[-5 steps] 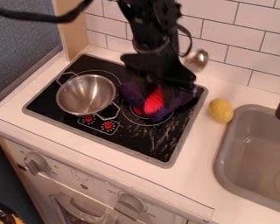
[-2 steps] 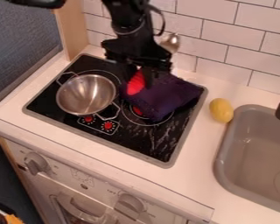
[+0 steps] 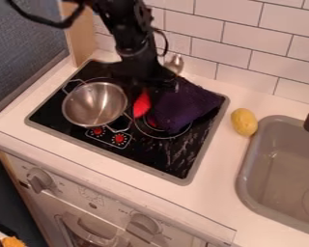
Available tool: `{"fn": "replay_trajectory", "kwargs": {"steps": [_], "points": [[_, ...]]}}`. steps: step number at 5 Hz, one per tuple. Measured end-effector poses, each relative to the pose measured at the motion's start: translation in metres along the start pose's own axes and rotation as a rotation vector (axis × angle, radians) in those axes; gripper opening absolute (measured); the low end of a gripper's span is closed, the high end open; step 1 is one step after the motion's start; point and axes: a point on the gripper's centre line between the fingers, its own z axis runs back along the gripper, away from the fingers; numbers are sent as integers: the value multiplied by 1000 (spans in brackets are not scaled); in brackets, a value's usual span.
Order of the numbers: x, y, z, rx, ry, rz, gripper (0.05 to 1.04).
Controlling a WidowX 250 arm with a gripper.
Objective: Put the red spoon on the purple cloth
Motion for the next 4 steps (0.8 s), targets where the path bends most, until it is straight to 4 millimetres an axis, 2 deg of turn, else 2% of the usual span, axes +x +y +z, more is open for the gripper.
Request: {"fn": "replay_trajectory", "kwargs": {"steps": [1, 2, 3, 4], "points": [[-5, -1, -19, -16, 41, 8, 461], [0, 0, -24, -16, 42, 16, 537], [-1, 1, -25, 4, 65, 43, 821], [-1, 2, -25, 14, 71, 57, 993]]}}
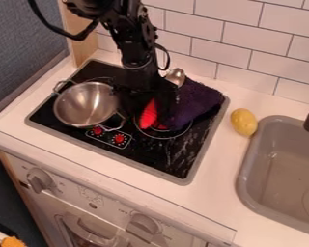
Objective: Put the red spoon on the purple cloth
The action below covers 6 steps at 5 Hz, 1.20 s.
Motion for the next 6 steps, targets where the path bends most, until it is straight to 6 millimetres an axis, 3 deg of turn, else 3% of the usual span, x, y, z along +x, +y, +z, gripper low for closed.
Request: {"fn": "replay_trajectory", "kwargs": {"steps": [2, 4, 6], "points": [[-11, -8, 7, 9, 25, -19, 998], [-7, -15, 43, 0, -53, -17, 998], [-7, -22, 102, -4, -156, -45, 998]]}}
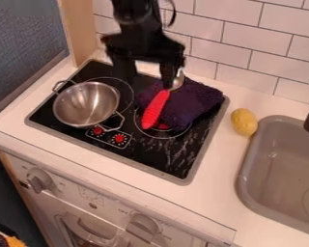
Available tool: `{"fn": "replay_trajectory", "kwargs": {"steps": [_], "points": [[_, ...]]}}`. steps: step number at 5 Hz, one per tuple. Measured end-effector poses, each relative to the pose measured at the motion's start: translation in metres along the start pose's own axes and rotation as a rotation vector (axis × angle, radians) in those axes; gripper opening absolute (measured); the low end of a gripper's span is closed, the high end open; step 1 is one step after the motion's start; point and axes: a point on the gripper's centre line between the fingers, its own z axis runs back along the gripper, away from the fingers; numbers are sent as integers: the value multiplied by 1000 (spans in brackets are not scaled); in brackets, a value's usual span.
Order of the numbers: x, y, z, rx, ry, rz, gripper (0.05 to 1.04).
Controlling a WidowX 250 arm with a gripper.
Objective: Put the red spoon on the purple cloth
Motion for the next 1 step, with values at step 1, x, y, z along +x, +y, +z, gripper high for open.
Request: {"fn": "replay_trajectory", "kwargs": {"steps": [1], "points": [[0, 0, 1, 1, 0, -1, 998]]}}
